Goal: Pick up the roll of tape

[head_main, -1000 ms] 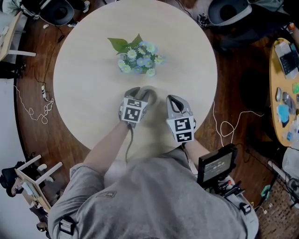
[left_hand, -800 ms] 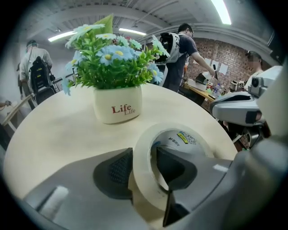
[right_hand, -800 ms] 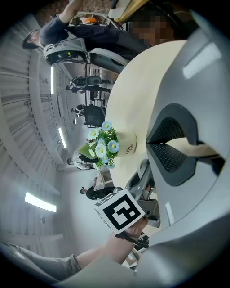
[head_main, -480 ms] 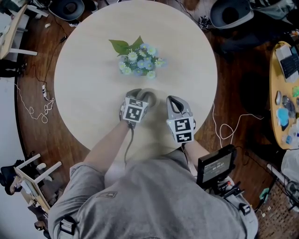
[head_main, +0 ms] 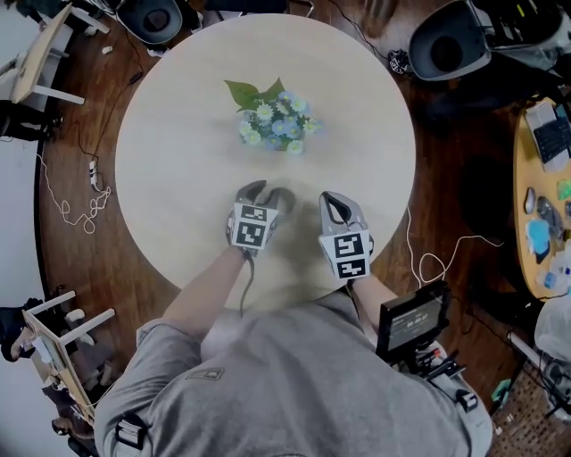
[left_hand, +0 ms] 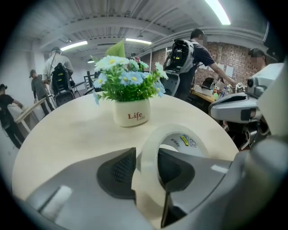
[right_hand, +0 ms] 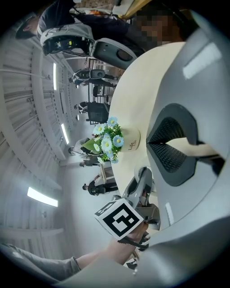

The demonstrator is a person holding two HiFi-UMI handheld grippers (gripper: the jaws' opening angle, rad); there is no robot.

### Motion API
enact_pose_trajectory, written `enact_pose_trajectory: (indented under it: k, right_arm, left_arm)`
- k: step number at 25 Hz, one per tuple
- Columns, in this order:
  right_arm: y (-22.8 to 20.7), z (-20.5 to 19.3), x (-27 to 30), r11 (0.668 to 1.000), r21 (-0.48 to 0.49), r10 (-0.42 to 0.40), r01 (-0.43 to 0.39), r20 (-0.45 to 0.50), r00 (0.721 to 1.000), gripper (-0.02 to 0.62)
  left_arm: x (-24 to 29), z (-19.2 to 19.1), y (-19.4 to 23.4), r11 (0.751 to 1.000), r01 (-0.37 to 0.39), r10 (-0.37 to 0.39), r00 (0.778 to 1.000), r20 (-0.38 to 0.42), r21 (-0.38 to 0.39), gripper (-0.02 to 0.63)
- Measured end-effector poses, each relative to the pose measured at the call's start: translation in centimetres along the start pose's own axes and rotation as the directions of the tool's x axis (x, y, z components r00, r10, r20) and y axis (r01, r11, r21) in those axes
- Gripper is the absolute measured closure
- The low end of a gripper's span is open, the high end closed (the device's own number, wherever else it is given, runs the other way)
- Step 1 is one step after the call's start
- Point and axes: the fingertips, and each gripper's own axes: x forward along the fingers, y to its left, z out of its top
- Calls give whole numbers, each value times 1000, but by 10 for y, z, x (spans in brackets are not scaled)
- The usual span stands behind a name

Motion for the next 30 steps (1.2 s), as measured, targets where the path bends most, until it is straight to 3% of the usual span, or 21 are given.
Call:
enact_pose_trajectory:
  k: [10, 19, 30]
  right_arm:
    - [25, 20, -8, 997, -54, 57, -55, 36, 998, 581]
    - [63, 55, -23, 989, -136, 75, -59, 117, 990, 581]
    - [116, 78, -65, 984, -180, 33, 5, 209, 977, 581]
  left_arm:
    - [-65, -3, 19, 988, -70, 89, 987, 133, -139, 485]
    - [-132, 1, 39, 971, -81, 143, 951, 274, -226, 485]
    - [-217, -24, 51, 963, -68, 172, 900, 401, -259, 486]
